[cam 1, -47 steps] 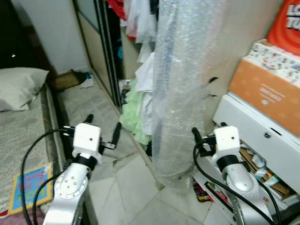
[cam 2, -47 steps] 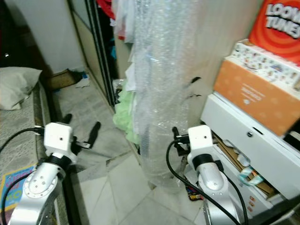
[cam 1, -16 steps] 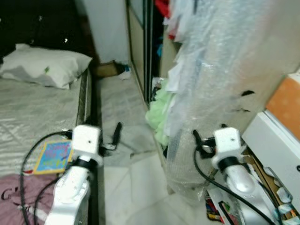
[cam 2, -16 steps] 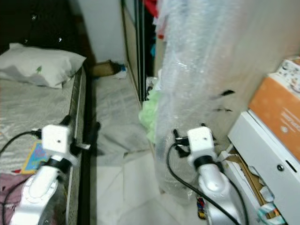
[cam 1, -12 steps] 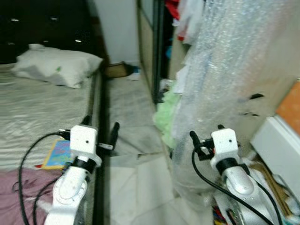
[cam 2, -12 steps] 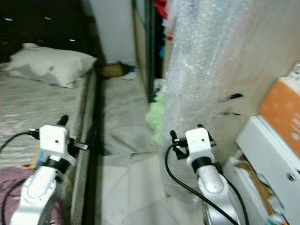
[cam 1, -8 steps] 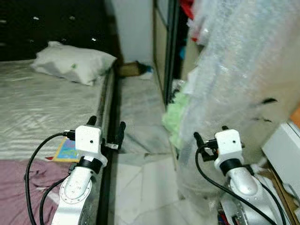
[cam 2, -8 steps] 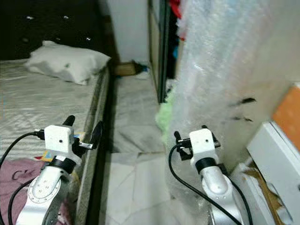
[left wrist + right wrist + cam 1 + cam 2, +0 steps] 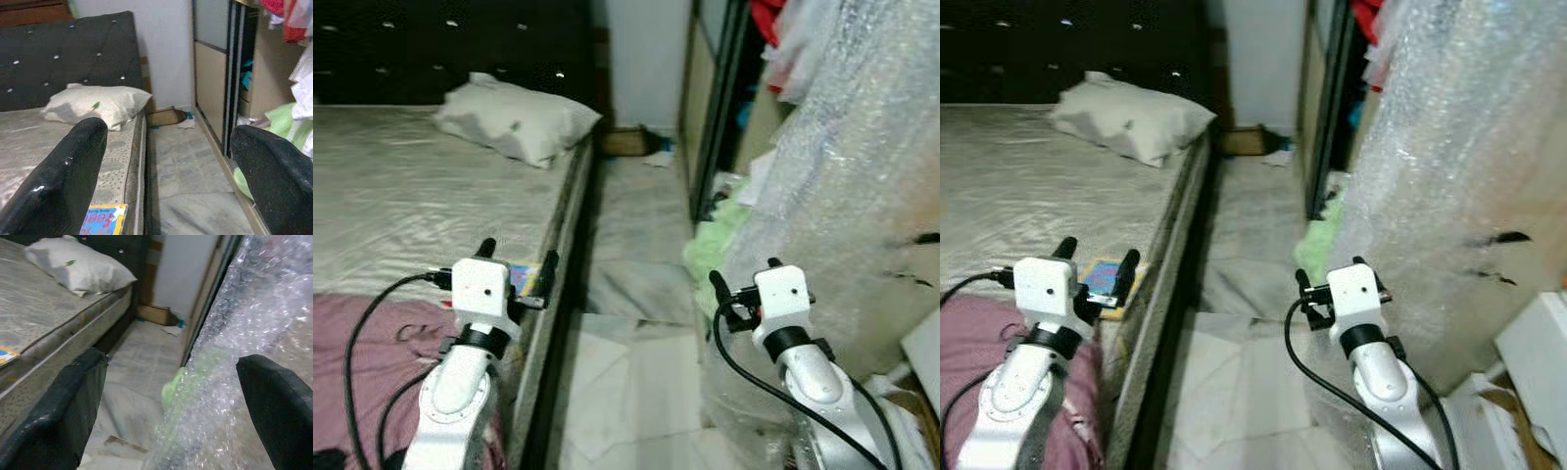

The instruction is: Clean up the room

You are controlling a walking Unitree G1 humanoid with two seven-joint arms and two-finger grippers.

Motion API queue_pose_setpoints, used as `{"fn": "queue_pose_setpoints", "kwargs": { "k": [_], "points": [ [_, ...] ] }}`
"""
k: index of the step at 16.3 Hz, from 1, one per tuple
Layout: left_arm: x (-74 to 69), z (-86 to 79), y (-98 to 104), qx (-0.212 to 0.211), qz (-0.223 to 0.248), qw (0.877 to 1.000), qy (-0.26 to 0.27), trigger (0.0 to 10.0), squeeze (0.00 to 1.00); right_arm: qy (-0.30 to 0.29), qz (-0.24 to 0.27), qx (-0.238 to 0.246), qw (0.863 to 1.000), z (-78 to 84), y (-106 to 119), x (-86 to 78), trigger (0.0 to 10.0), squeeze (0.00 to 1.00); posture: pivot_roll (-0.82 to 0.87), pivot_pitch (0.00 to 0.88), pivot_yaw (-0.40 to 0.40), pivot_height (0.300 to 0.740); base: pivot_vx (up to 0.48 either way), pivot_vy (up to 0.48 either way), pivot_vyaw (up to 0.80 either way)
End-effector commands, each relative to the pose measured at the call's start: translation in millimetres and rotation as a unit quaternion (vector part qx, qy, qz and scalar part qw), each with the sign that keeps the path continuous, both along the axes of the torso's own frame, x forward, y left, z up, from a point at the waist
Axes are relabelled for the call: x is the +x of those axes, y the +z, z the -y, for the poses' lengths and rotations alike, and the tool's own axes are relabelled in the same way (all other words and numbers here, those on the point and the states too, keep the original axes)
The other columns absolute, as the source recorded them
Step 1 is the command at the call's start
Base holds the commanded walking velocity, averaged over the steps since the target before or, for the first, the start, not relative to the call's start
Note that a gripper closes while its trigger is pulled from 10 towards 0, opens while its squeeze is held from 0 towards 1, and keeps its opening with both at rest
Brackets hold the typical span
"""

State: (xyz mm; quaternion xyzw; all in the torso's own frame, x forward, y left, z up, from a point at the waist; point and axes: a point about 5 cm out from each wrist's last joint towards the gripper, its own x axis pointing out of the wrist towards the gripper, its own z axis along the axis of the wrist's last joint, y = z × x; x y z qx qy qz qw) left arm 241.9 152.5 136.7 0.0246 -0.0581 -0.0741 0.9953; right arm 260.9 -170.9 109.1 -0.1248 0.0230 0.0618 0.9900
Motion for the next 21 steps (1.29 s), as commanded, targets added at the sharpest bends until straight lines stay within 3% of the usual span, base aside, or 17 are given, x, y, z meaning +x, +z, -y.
{"fn": "queue_pose_setpoints", "kwargs": {
  "k": [1, 17, 21],
  "points": [
    [0.0, 2.3, 1.7, 0.005, -0.001, 1.0, -0.007, 10.0, 0.0, -0.004, 0.002, 0.003, 1.0, 2.2, 1.4, 1.2, 10.0, 0.0, -0.09, 0.028, -0.015, 0.74, 0.0, 0.0, 0.8],
    [1.9, 6.9, 1.0, 0.0, -0.001, 1.0, -0.015, 10.0, 0.0, 0.007, 0.002, 0.006, 1.0, 0.2, 1.6, 4.7, 10.0, 0.0, -0.1, 0.02, -0.015, 0.74, 0.0, 0.0, 0.8],
    [10.3, 4.4, 5.0, 0.008, 0.007, 1.0, -0.02, 10.0, 0.0, 0.014, 0.013, 0.003, 1.0, -3.4, 5.1, 8.1, 10.0, 0.0, -0.1, 0.014, -0.007, 0.74, 0.0, 0.0, 0.8]
  ]
}}
